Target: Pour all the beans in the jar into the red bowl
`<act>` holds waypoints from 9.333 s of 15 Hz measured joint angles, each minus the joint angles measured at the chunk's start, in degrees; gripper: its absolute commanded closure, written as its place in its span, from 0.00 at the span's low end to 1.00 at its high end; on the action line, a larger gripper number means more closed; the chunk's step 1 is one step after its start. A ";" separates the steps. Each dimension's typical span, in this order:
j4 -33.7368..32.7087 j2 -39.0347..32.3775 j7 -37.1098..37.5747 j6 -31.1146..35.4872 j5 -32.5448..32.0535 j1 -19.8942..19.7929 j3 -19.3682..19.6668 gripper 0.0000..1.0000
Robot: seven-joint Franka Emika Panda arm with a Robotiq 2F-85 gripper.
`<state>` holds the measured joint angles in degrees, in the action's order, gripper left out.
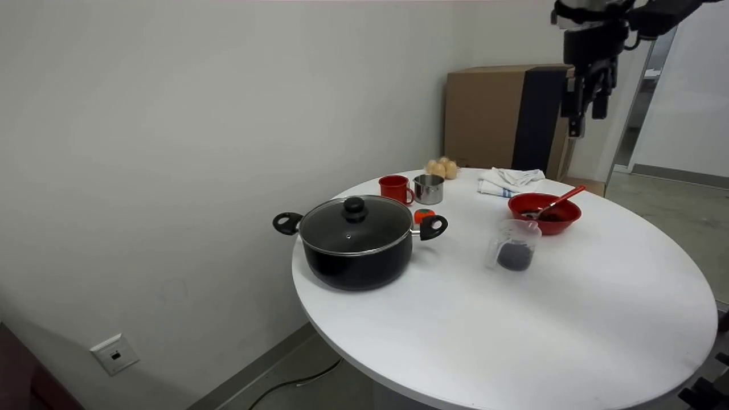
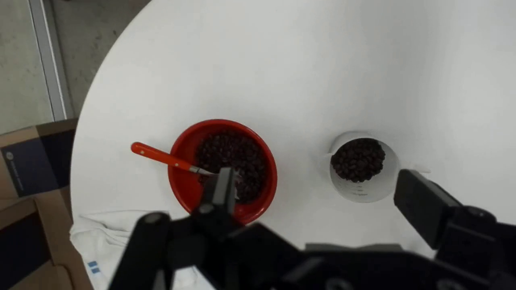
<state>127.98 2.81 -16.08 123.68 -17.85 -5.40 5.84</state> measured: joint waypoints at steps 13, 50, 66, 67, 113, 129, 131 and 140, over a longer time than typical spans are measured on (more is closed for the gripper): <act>5.42 -9.24 -15.74 0.88 -4.72 7.64 -9.29 0.00; 1.65 -24.48 -47.57 21.25 -26.84 4.44 -9.32 0.00; 2.35 -25.50 -46.78 20.87 -26.17 4.23 -8.77 0.93; 2.23 -25.46 -46.80 20.65 -25.64 3.78 -8.67 0.93; -68.08 -48.73 -96.22 -35.29 14.40 -11.56 -7.05 0.93; -63.78 -49.44 -123.94 -46.28 30.57 -19.59 -11.19 0.93; -64.25 -50.19 -124.09 -47.74 32.35 -21.25 -10.54 0.93; -73.24 -56.61 -124.06 -51.58 42.36 -29.47 -10.39 0.93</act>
<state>54.74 -53.80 -140.15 72.10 24.51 -34.86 -4.56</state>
